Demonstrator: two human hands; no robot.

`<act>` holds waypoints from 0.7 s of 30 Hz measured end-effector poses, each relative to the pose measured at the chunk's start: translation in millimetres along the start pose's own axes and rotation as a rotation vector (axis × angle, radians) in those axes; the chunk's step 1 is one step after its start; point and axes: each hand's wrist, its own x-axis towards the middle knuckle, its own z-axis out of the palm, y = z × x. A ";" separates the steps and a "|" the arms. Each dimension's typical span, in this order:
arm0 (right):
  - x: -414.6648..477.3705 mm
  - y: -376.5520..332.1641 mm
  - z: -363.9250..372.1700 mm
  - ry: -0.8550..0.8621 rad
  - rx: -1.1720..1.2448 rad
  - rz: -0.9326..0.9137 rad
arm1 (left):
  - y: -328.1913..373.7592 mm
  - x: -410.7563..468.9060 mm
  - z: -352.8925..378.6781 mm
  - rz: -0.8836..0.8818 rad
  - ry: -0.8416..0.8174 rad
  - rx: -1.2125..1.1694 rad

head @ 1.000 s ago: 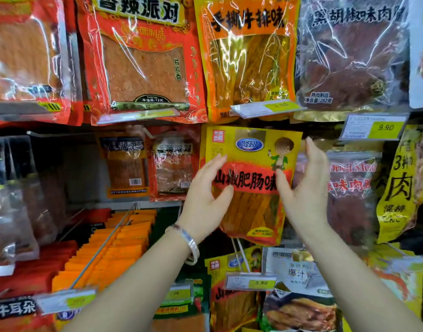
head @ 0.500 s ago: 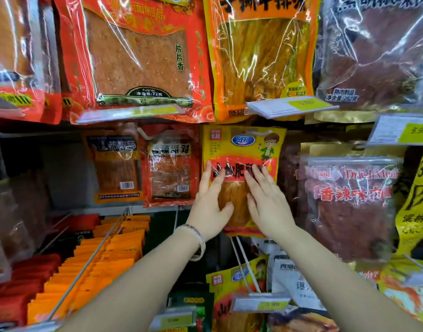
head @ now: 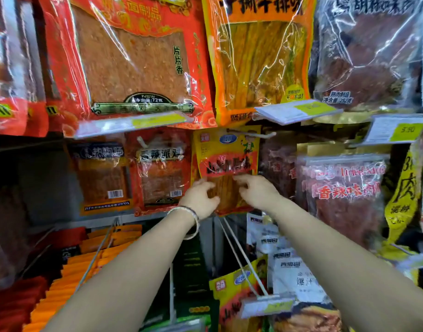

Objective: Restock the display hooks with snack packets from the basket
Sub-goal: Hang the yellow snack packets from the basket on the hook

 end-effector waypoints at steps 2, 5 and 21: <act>-26.9 -5.6 -6.0 0.016 0.055 0.014 | 4.5 -19.3 -6.0 0.003 -0.049 -0.054; -85.1 -12.9 -4.3 0.114 0.126 0.007 | 14.3 -62.5 -9.9 0.067 -0.029 -0.135; -471.6 -9.2 189.4 -0.338 0.574 0.503 | -72.7 -488.6 143.3 -0.649 -0.280 -0.577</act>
